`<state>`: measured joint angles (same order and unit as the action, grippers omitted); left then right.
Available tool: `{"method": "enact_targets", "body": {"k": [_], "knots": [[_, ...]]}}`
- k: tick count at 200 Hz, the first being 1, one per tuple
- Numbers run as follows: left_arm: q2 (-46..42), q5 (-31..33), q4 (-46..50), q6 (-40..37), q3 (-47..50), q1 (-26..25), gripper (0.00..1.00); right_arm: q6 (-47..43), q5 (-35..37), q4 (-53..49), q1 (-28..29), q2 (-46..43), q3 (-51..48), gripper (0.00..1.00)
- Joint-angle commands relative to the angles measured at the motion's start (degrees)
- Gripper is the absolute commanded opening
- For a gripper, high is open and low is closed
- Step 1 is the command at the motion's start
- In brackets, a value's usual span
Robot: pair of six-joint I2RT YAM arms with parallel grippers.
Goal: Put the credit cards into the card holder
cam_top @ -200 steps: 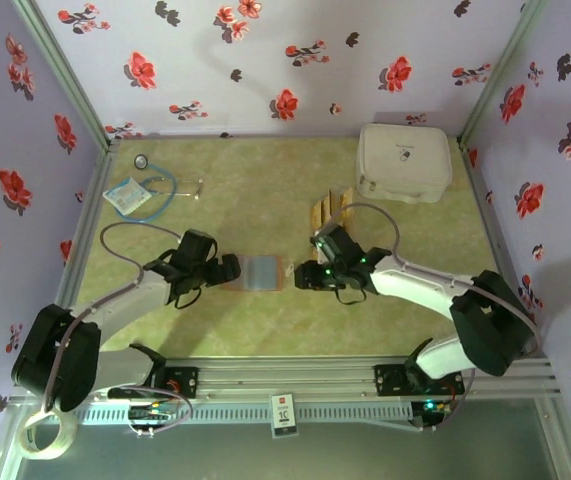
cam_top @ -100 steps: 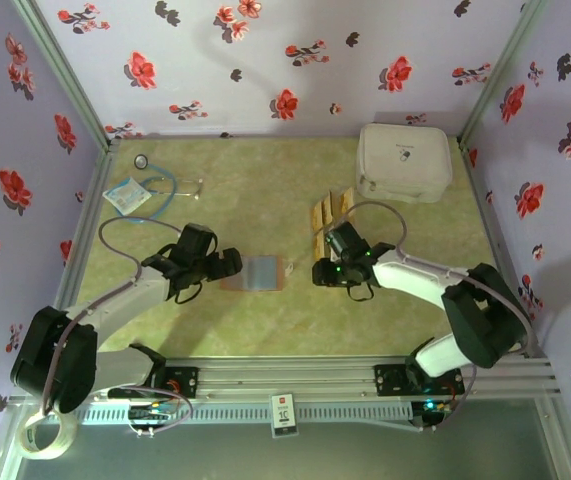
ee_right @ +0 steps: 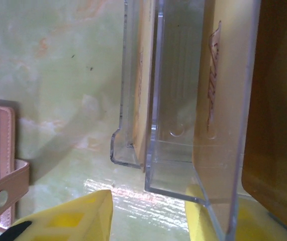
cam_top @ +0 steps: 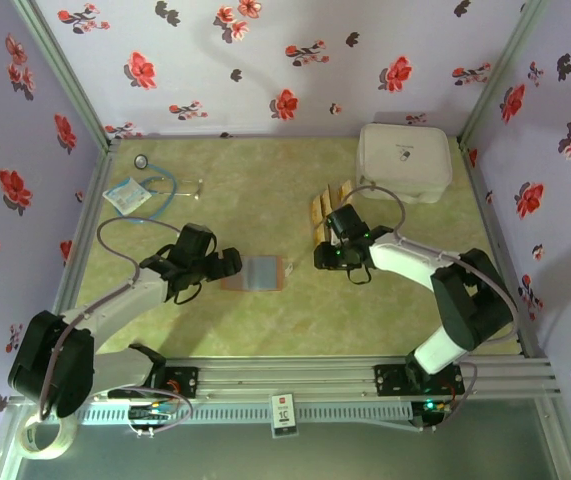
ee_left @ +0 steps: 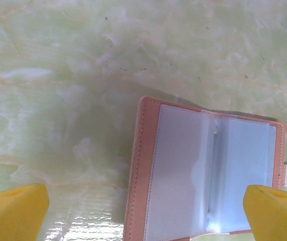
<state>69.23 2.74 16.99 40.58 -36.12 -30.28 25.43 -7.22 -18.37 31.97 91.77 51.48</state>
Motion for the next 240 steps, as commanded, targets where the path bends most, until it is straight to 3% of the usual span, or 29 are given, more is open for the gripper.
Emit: {"method": "enact_targets", "body": {"k": [1,46,82,168,240], "knots": [[-0.66,-0.40,0.85,0.90,-0.44,-0.48,1.00,-2.45,0.43,-1.33,-1.09,2.06,3.03,0.41],[-0.77,-0.37,1.90,0.11,-1.41,-0.48,1.00,-1.69,-4.92,-6.74,-1.20,-4.06,6.47,0.41],[-1.05,-0.36,2.78,-0.64,-2.19,-0.48,1.00,-2.42,-2.89,-15.13,-1.20,-7.54,13.56,0.42],[1.40,0.51,2.17,-1.91,-3.35,-0.30,1.00,-6.37,7.56,-27.54,0.54,5.88,29.54,0.31],[2.07,0.48,1.22,-1.92,-2.93,-0.30,1.00,-9.30,17.88,-33.67,4.85,16.67,38.31,0.30]]}}
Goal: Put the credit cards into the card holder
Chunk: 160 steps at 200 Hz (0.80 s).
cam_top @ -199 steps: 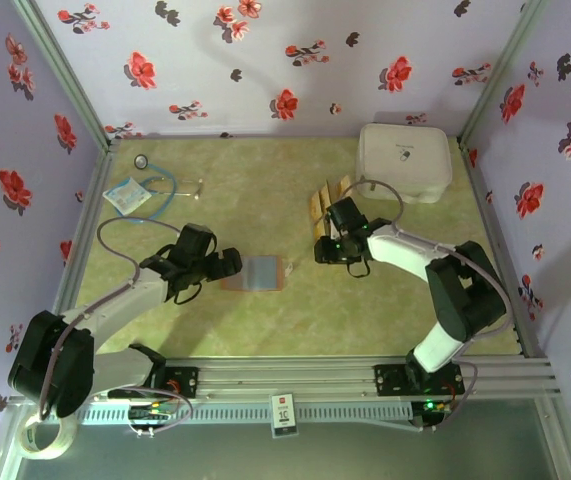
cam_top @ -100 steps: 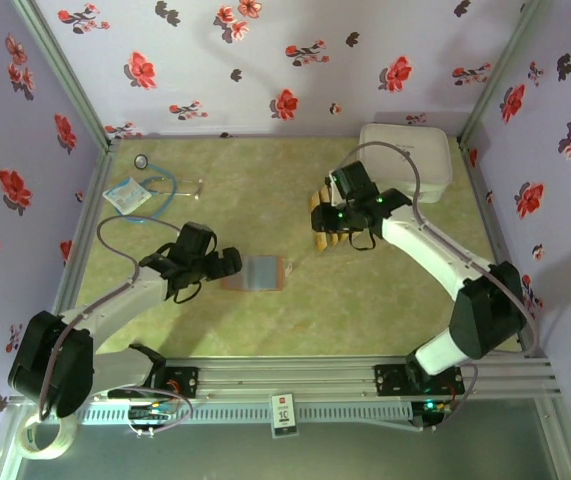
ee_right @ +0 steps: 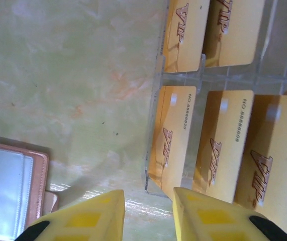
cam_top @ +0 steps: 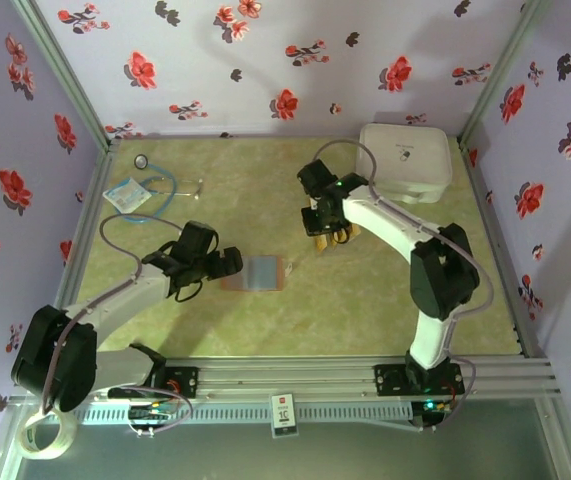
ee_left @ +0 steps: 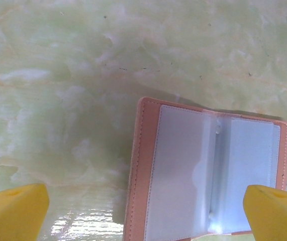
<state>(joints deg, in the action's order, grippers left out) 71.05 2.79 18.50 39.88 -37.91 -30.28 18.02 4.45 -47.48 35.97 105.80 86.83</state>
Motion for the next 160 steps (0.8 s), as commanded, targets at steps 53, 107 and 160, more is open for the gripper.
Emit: {"method": "enact_targets", "body": {"k": [53,107,160], "knots": [[0.42,0.39,-0.58,-1.15,-0.75,-0.30,1.00,-2.23,8.72,-6.28,1.09,7.69,6.01,0.30],[0.76,0.31,-1.07,-0.92,-0.59,-0.35,1.00,-2.68,10.29,-7.46,1.17,11.31,8.17,0.30],[1.02,0.30,-1.36,-0.80,-0.33,-0.30,1.00,-2.64,11.26,-7.73,1.64,12.69,8.21,0.31]]}}
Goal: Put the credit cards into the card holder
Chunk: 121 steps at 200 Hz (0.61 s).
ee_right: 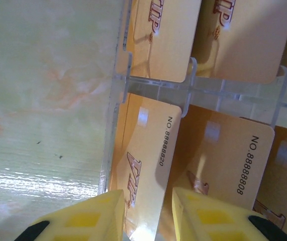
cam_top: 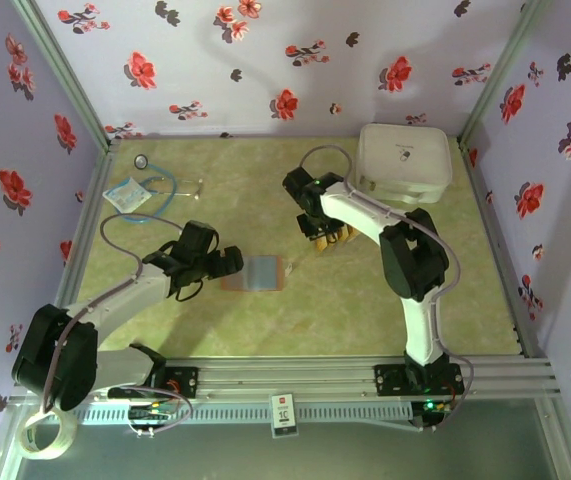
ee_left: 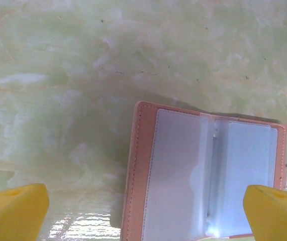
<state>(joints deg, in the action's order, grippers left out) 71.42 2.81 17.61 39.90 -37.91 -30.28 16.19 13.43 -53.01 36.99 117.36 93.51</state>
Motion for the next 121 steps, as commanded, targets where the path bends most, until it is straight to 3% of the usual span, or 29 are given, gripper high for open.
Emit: {"method": "enact_targets", "body": {"k": [1,121], "knots": [[0.65,0.27,-0.47,-0.85,-0.33,-0.30,1.00,-0.80,2.29,-2.19,0.62,1.12,1.51,0.31],[1.12,0.30,-0.65,-0.81,-0.06,-0.30,1.00,0.33,-1.32,-0.46,0.92,-0.34,1.32,0.27]]}}
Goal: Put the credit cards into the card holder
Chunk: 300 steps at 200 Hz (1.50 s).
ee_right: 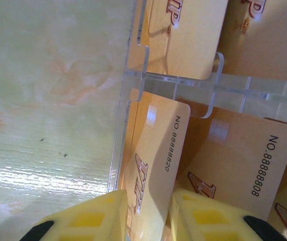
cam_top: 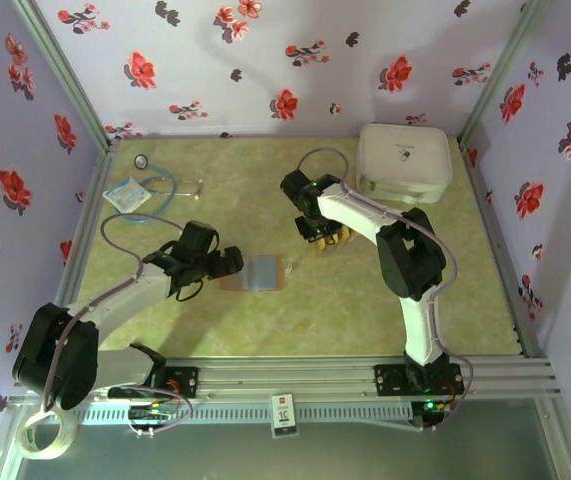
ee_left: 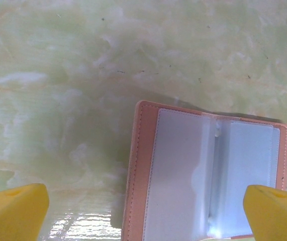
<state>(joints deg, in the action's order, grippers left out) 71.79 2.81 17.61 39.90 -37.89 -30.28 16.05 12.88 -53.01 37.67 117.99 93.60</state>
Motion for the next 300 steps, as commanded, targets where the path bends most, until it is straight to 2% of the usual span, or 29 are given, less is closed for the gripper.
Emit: {"method": "enact_targets", "body": {"k": [1,93,161,243,271,300], "knots": [[0.78,0.28,-0.65,-0.80,-0.08,-0.30,1.00,0.46,-0.76,-0.40,0.23,-0.99,1.23,0.27],[0.81,0.12,-0.58,-0.79,0.12,-0.30,1.00,0.90,-2.52,0.42,-1.03,-1.43,0.70,0.15],[0.98,0.02,-0.60,-0.87,0.11,-0.30,1.00,1.08,-4.60,0.63,-1.72,-2.03,0.69,0.00],[1.82,0.31,1.39,-1.99,-1.60,-0.26,1.00,2.41,-9.98,1.07,-1.64,-11.32,0.71,0.00],[2.80,1.39,3.54,-3.34,-3.37,0.05,1.00,5.72,-17.29,8.27,-1.46,-17.63,-4.95,0.00],[3.22,2.46,5.21,-3.55,-4.38,0.22,1.00,13.99,-28.20,25.90,-0.41,-24.59,-16.99,0.00]]}}
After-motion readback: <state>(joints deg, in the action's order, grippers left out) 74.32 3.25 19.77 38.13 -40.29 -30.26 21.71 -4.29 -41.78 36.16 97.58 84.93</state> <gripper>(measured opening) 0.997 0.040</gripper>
